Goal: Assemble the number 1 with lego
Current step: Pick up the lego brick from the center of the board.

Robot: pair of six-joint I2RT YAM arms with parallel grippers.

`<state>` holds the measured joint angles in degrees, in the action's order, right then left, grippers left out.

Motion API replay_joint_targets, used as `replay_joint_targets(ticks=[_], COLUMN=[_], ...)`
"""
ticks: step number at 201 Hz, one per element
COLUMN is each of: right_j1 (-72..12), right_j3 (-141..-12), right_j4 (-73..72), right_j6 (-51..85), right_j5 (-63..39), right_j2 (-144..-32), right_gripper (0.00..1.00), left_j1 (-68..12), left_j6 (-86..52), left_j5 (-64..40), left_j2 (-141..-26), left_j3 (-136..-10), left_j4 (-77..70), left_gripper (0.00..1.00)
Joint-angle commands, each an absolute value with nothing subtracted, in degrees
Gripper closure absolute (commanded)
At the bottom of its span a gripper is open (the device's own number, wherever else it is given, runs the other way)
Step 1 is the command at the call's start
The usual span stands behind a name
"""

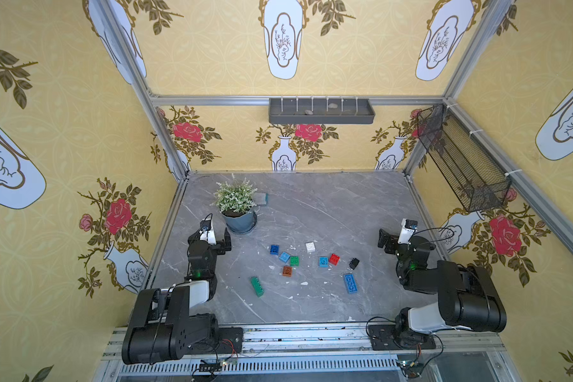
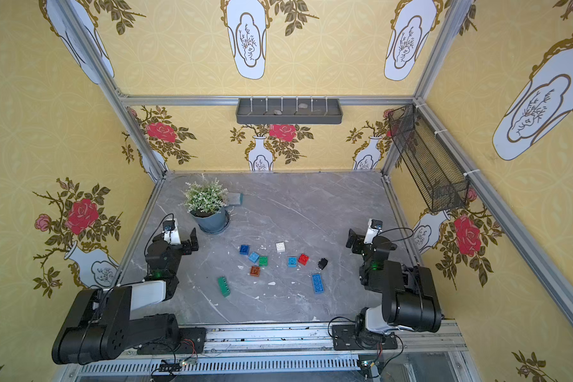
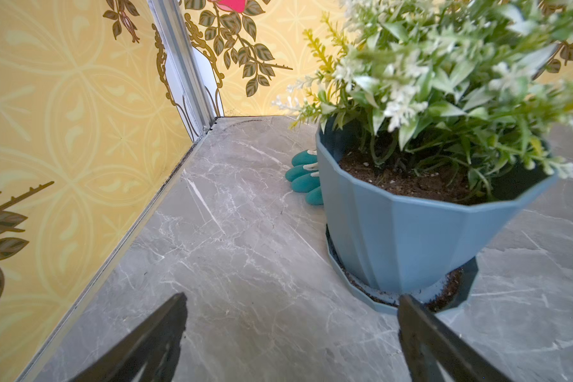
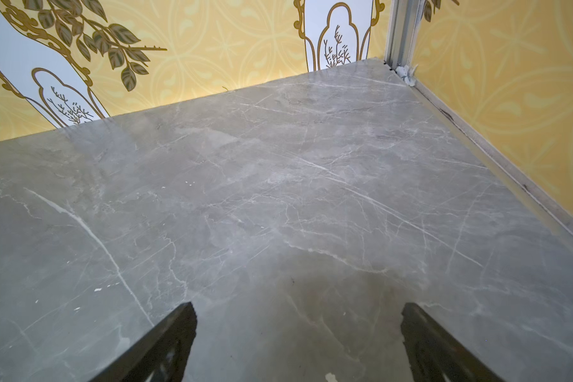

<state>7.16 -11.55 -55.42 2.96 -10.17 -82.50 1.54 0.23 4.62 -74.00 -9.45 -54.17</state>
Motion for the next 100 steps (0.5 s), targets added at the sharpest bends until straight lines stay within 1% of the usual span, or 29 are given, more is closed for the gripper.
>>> replay_joint_targets(ticks=[1, 100], right_j1=[7.18, 7.24], right_j3=[-10.55, -10.58], right_j4=[-58.75, -58.94], right_j6=[2.28, 2.55], right_j5=[-11.24, -11.43], right_j2=[-82.30, -82.46], right_gripper=[0.02, 0.02], left_j1=[1.59, 1.58], left_j6=[0.88, 0.83], left_j5=[4.46, 4.43], left_j2=[-74.01, -74.01], left_j3=[-9.34, -9.33], left_j4=[-55.57, -55.56], left_gripper=[0.00, 0.00])
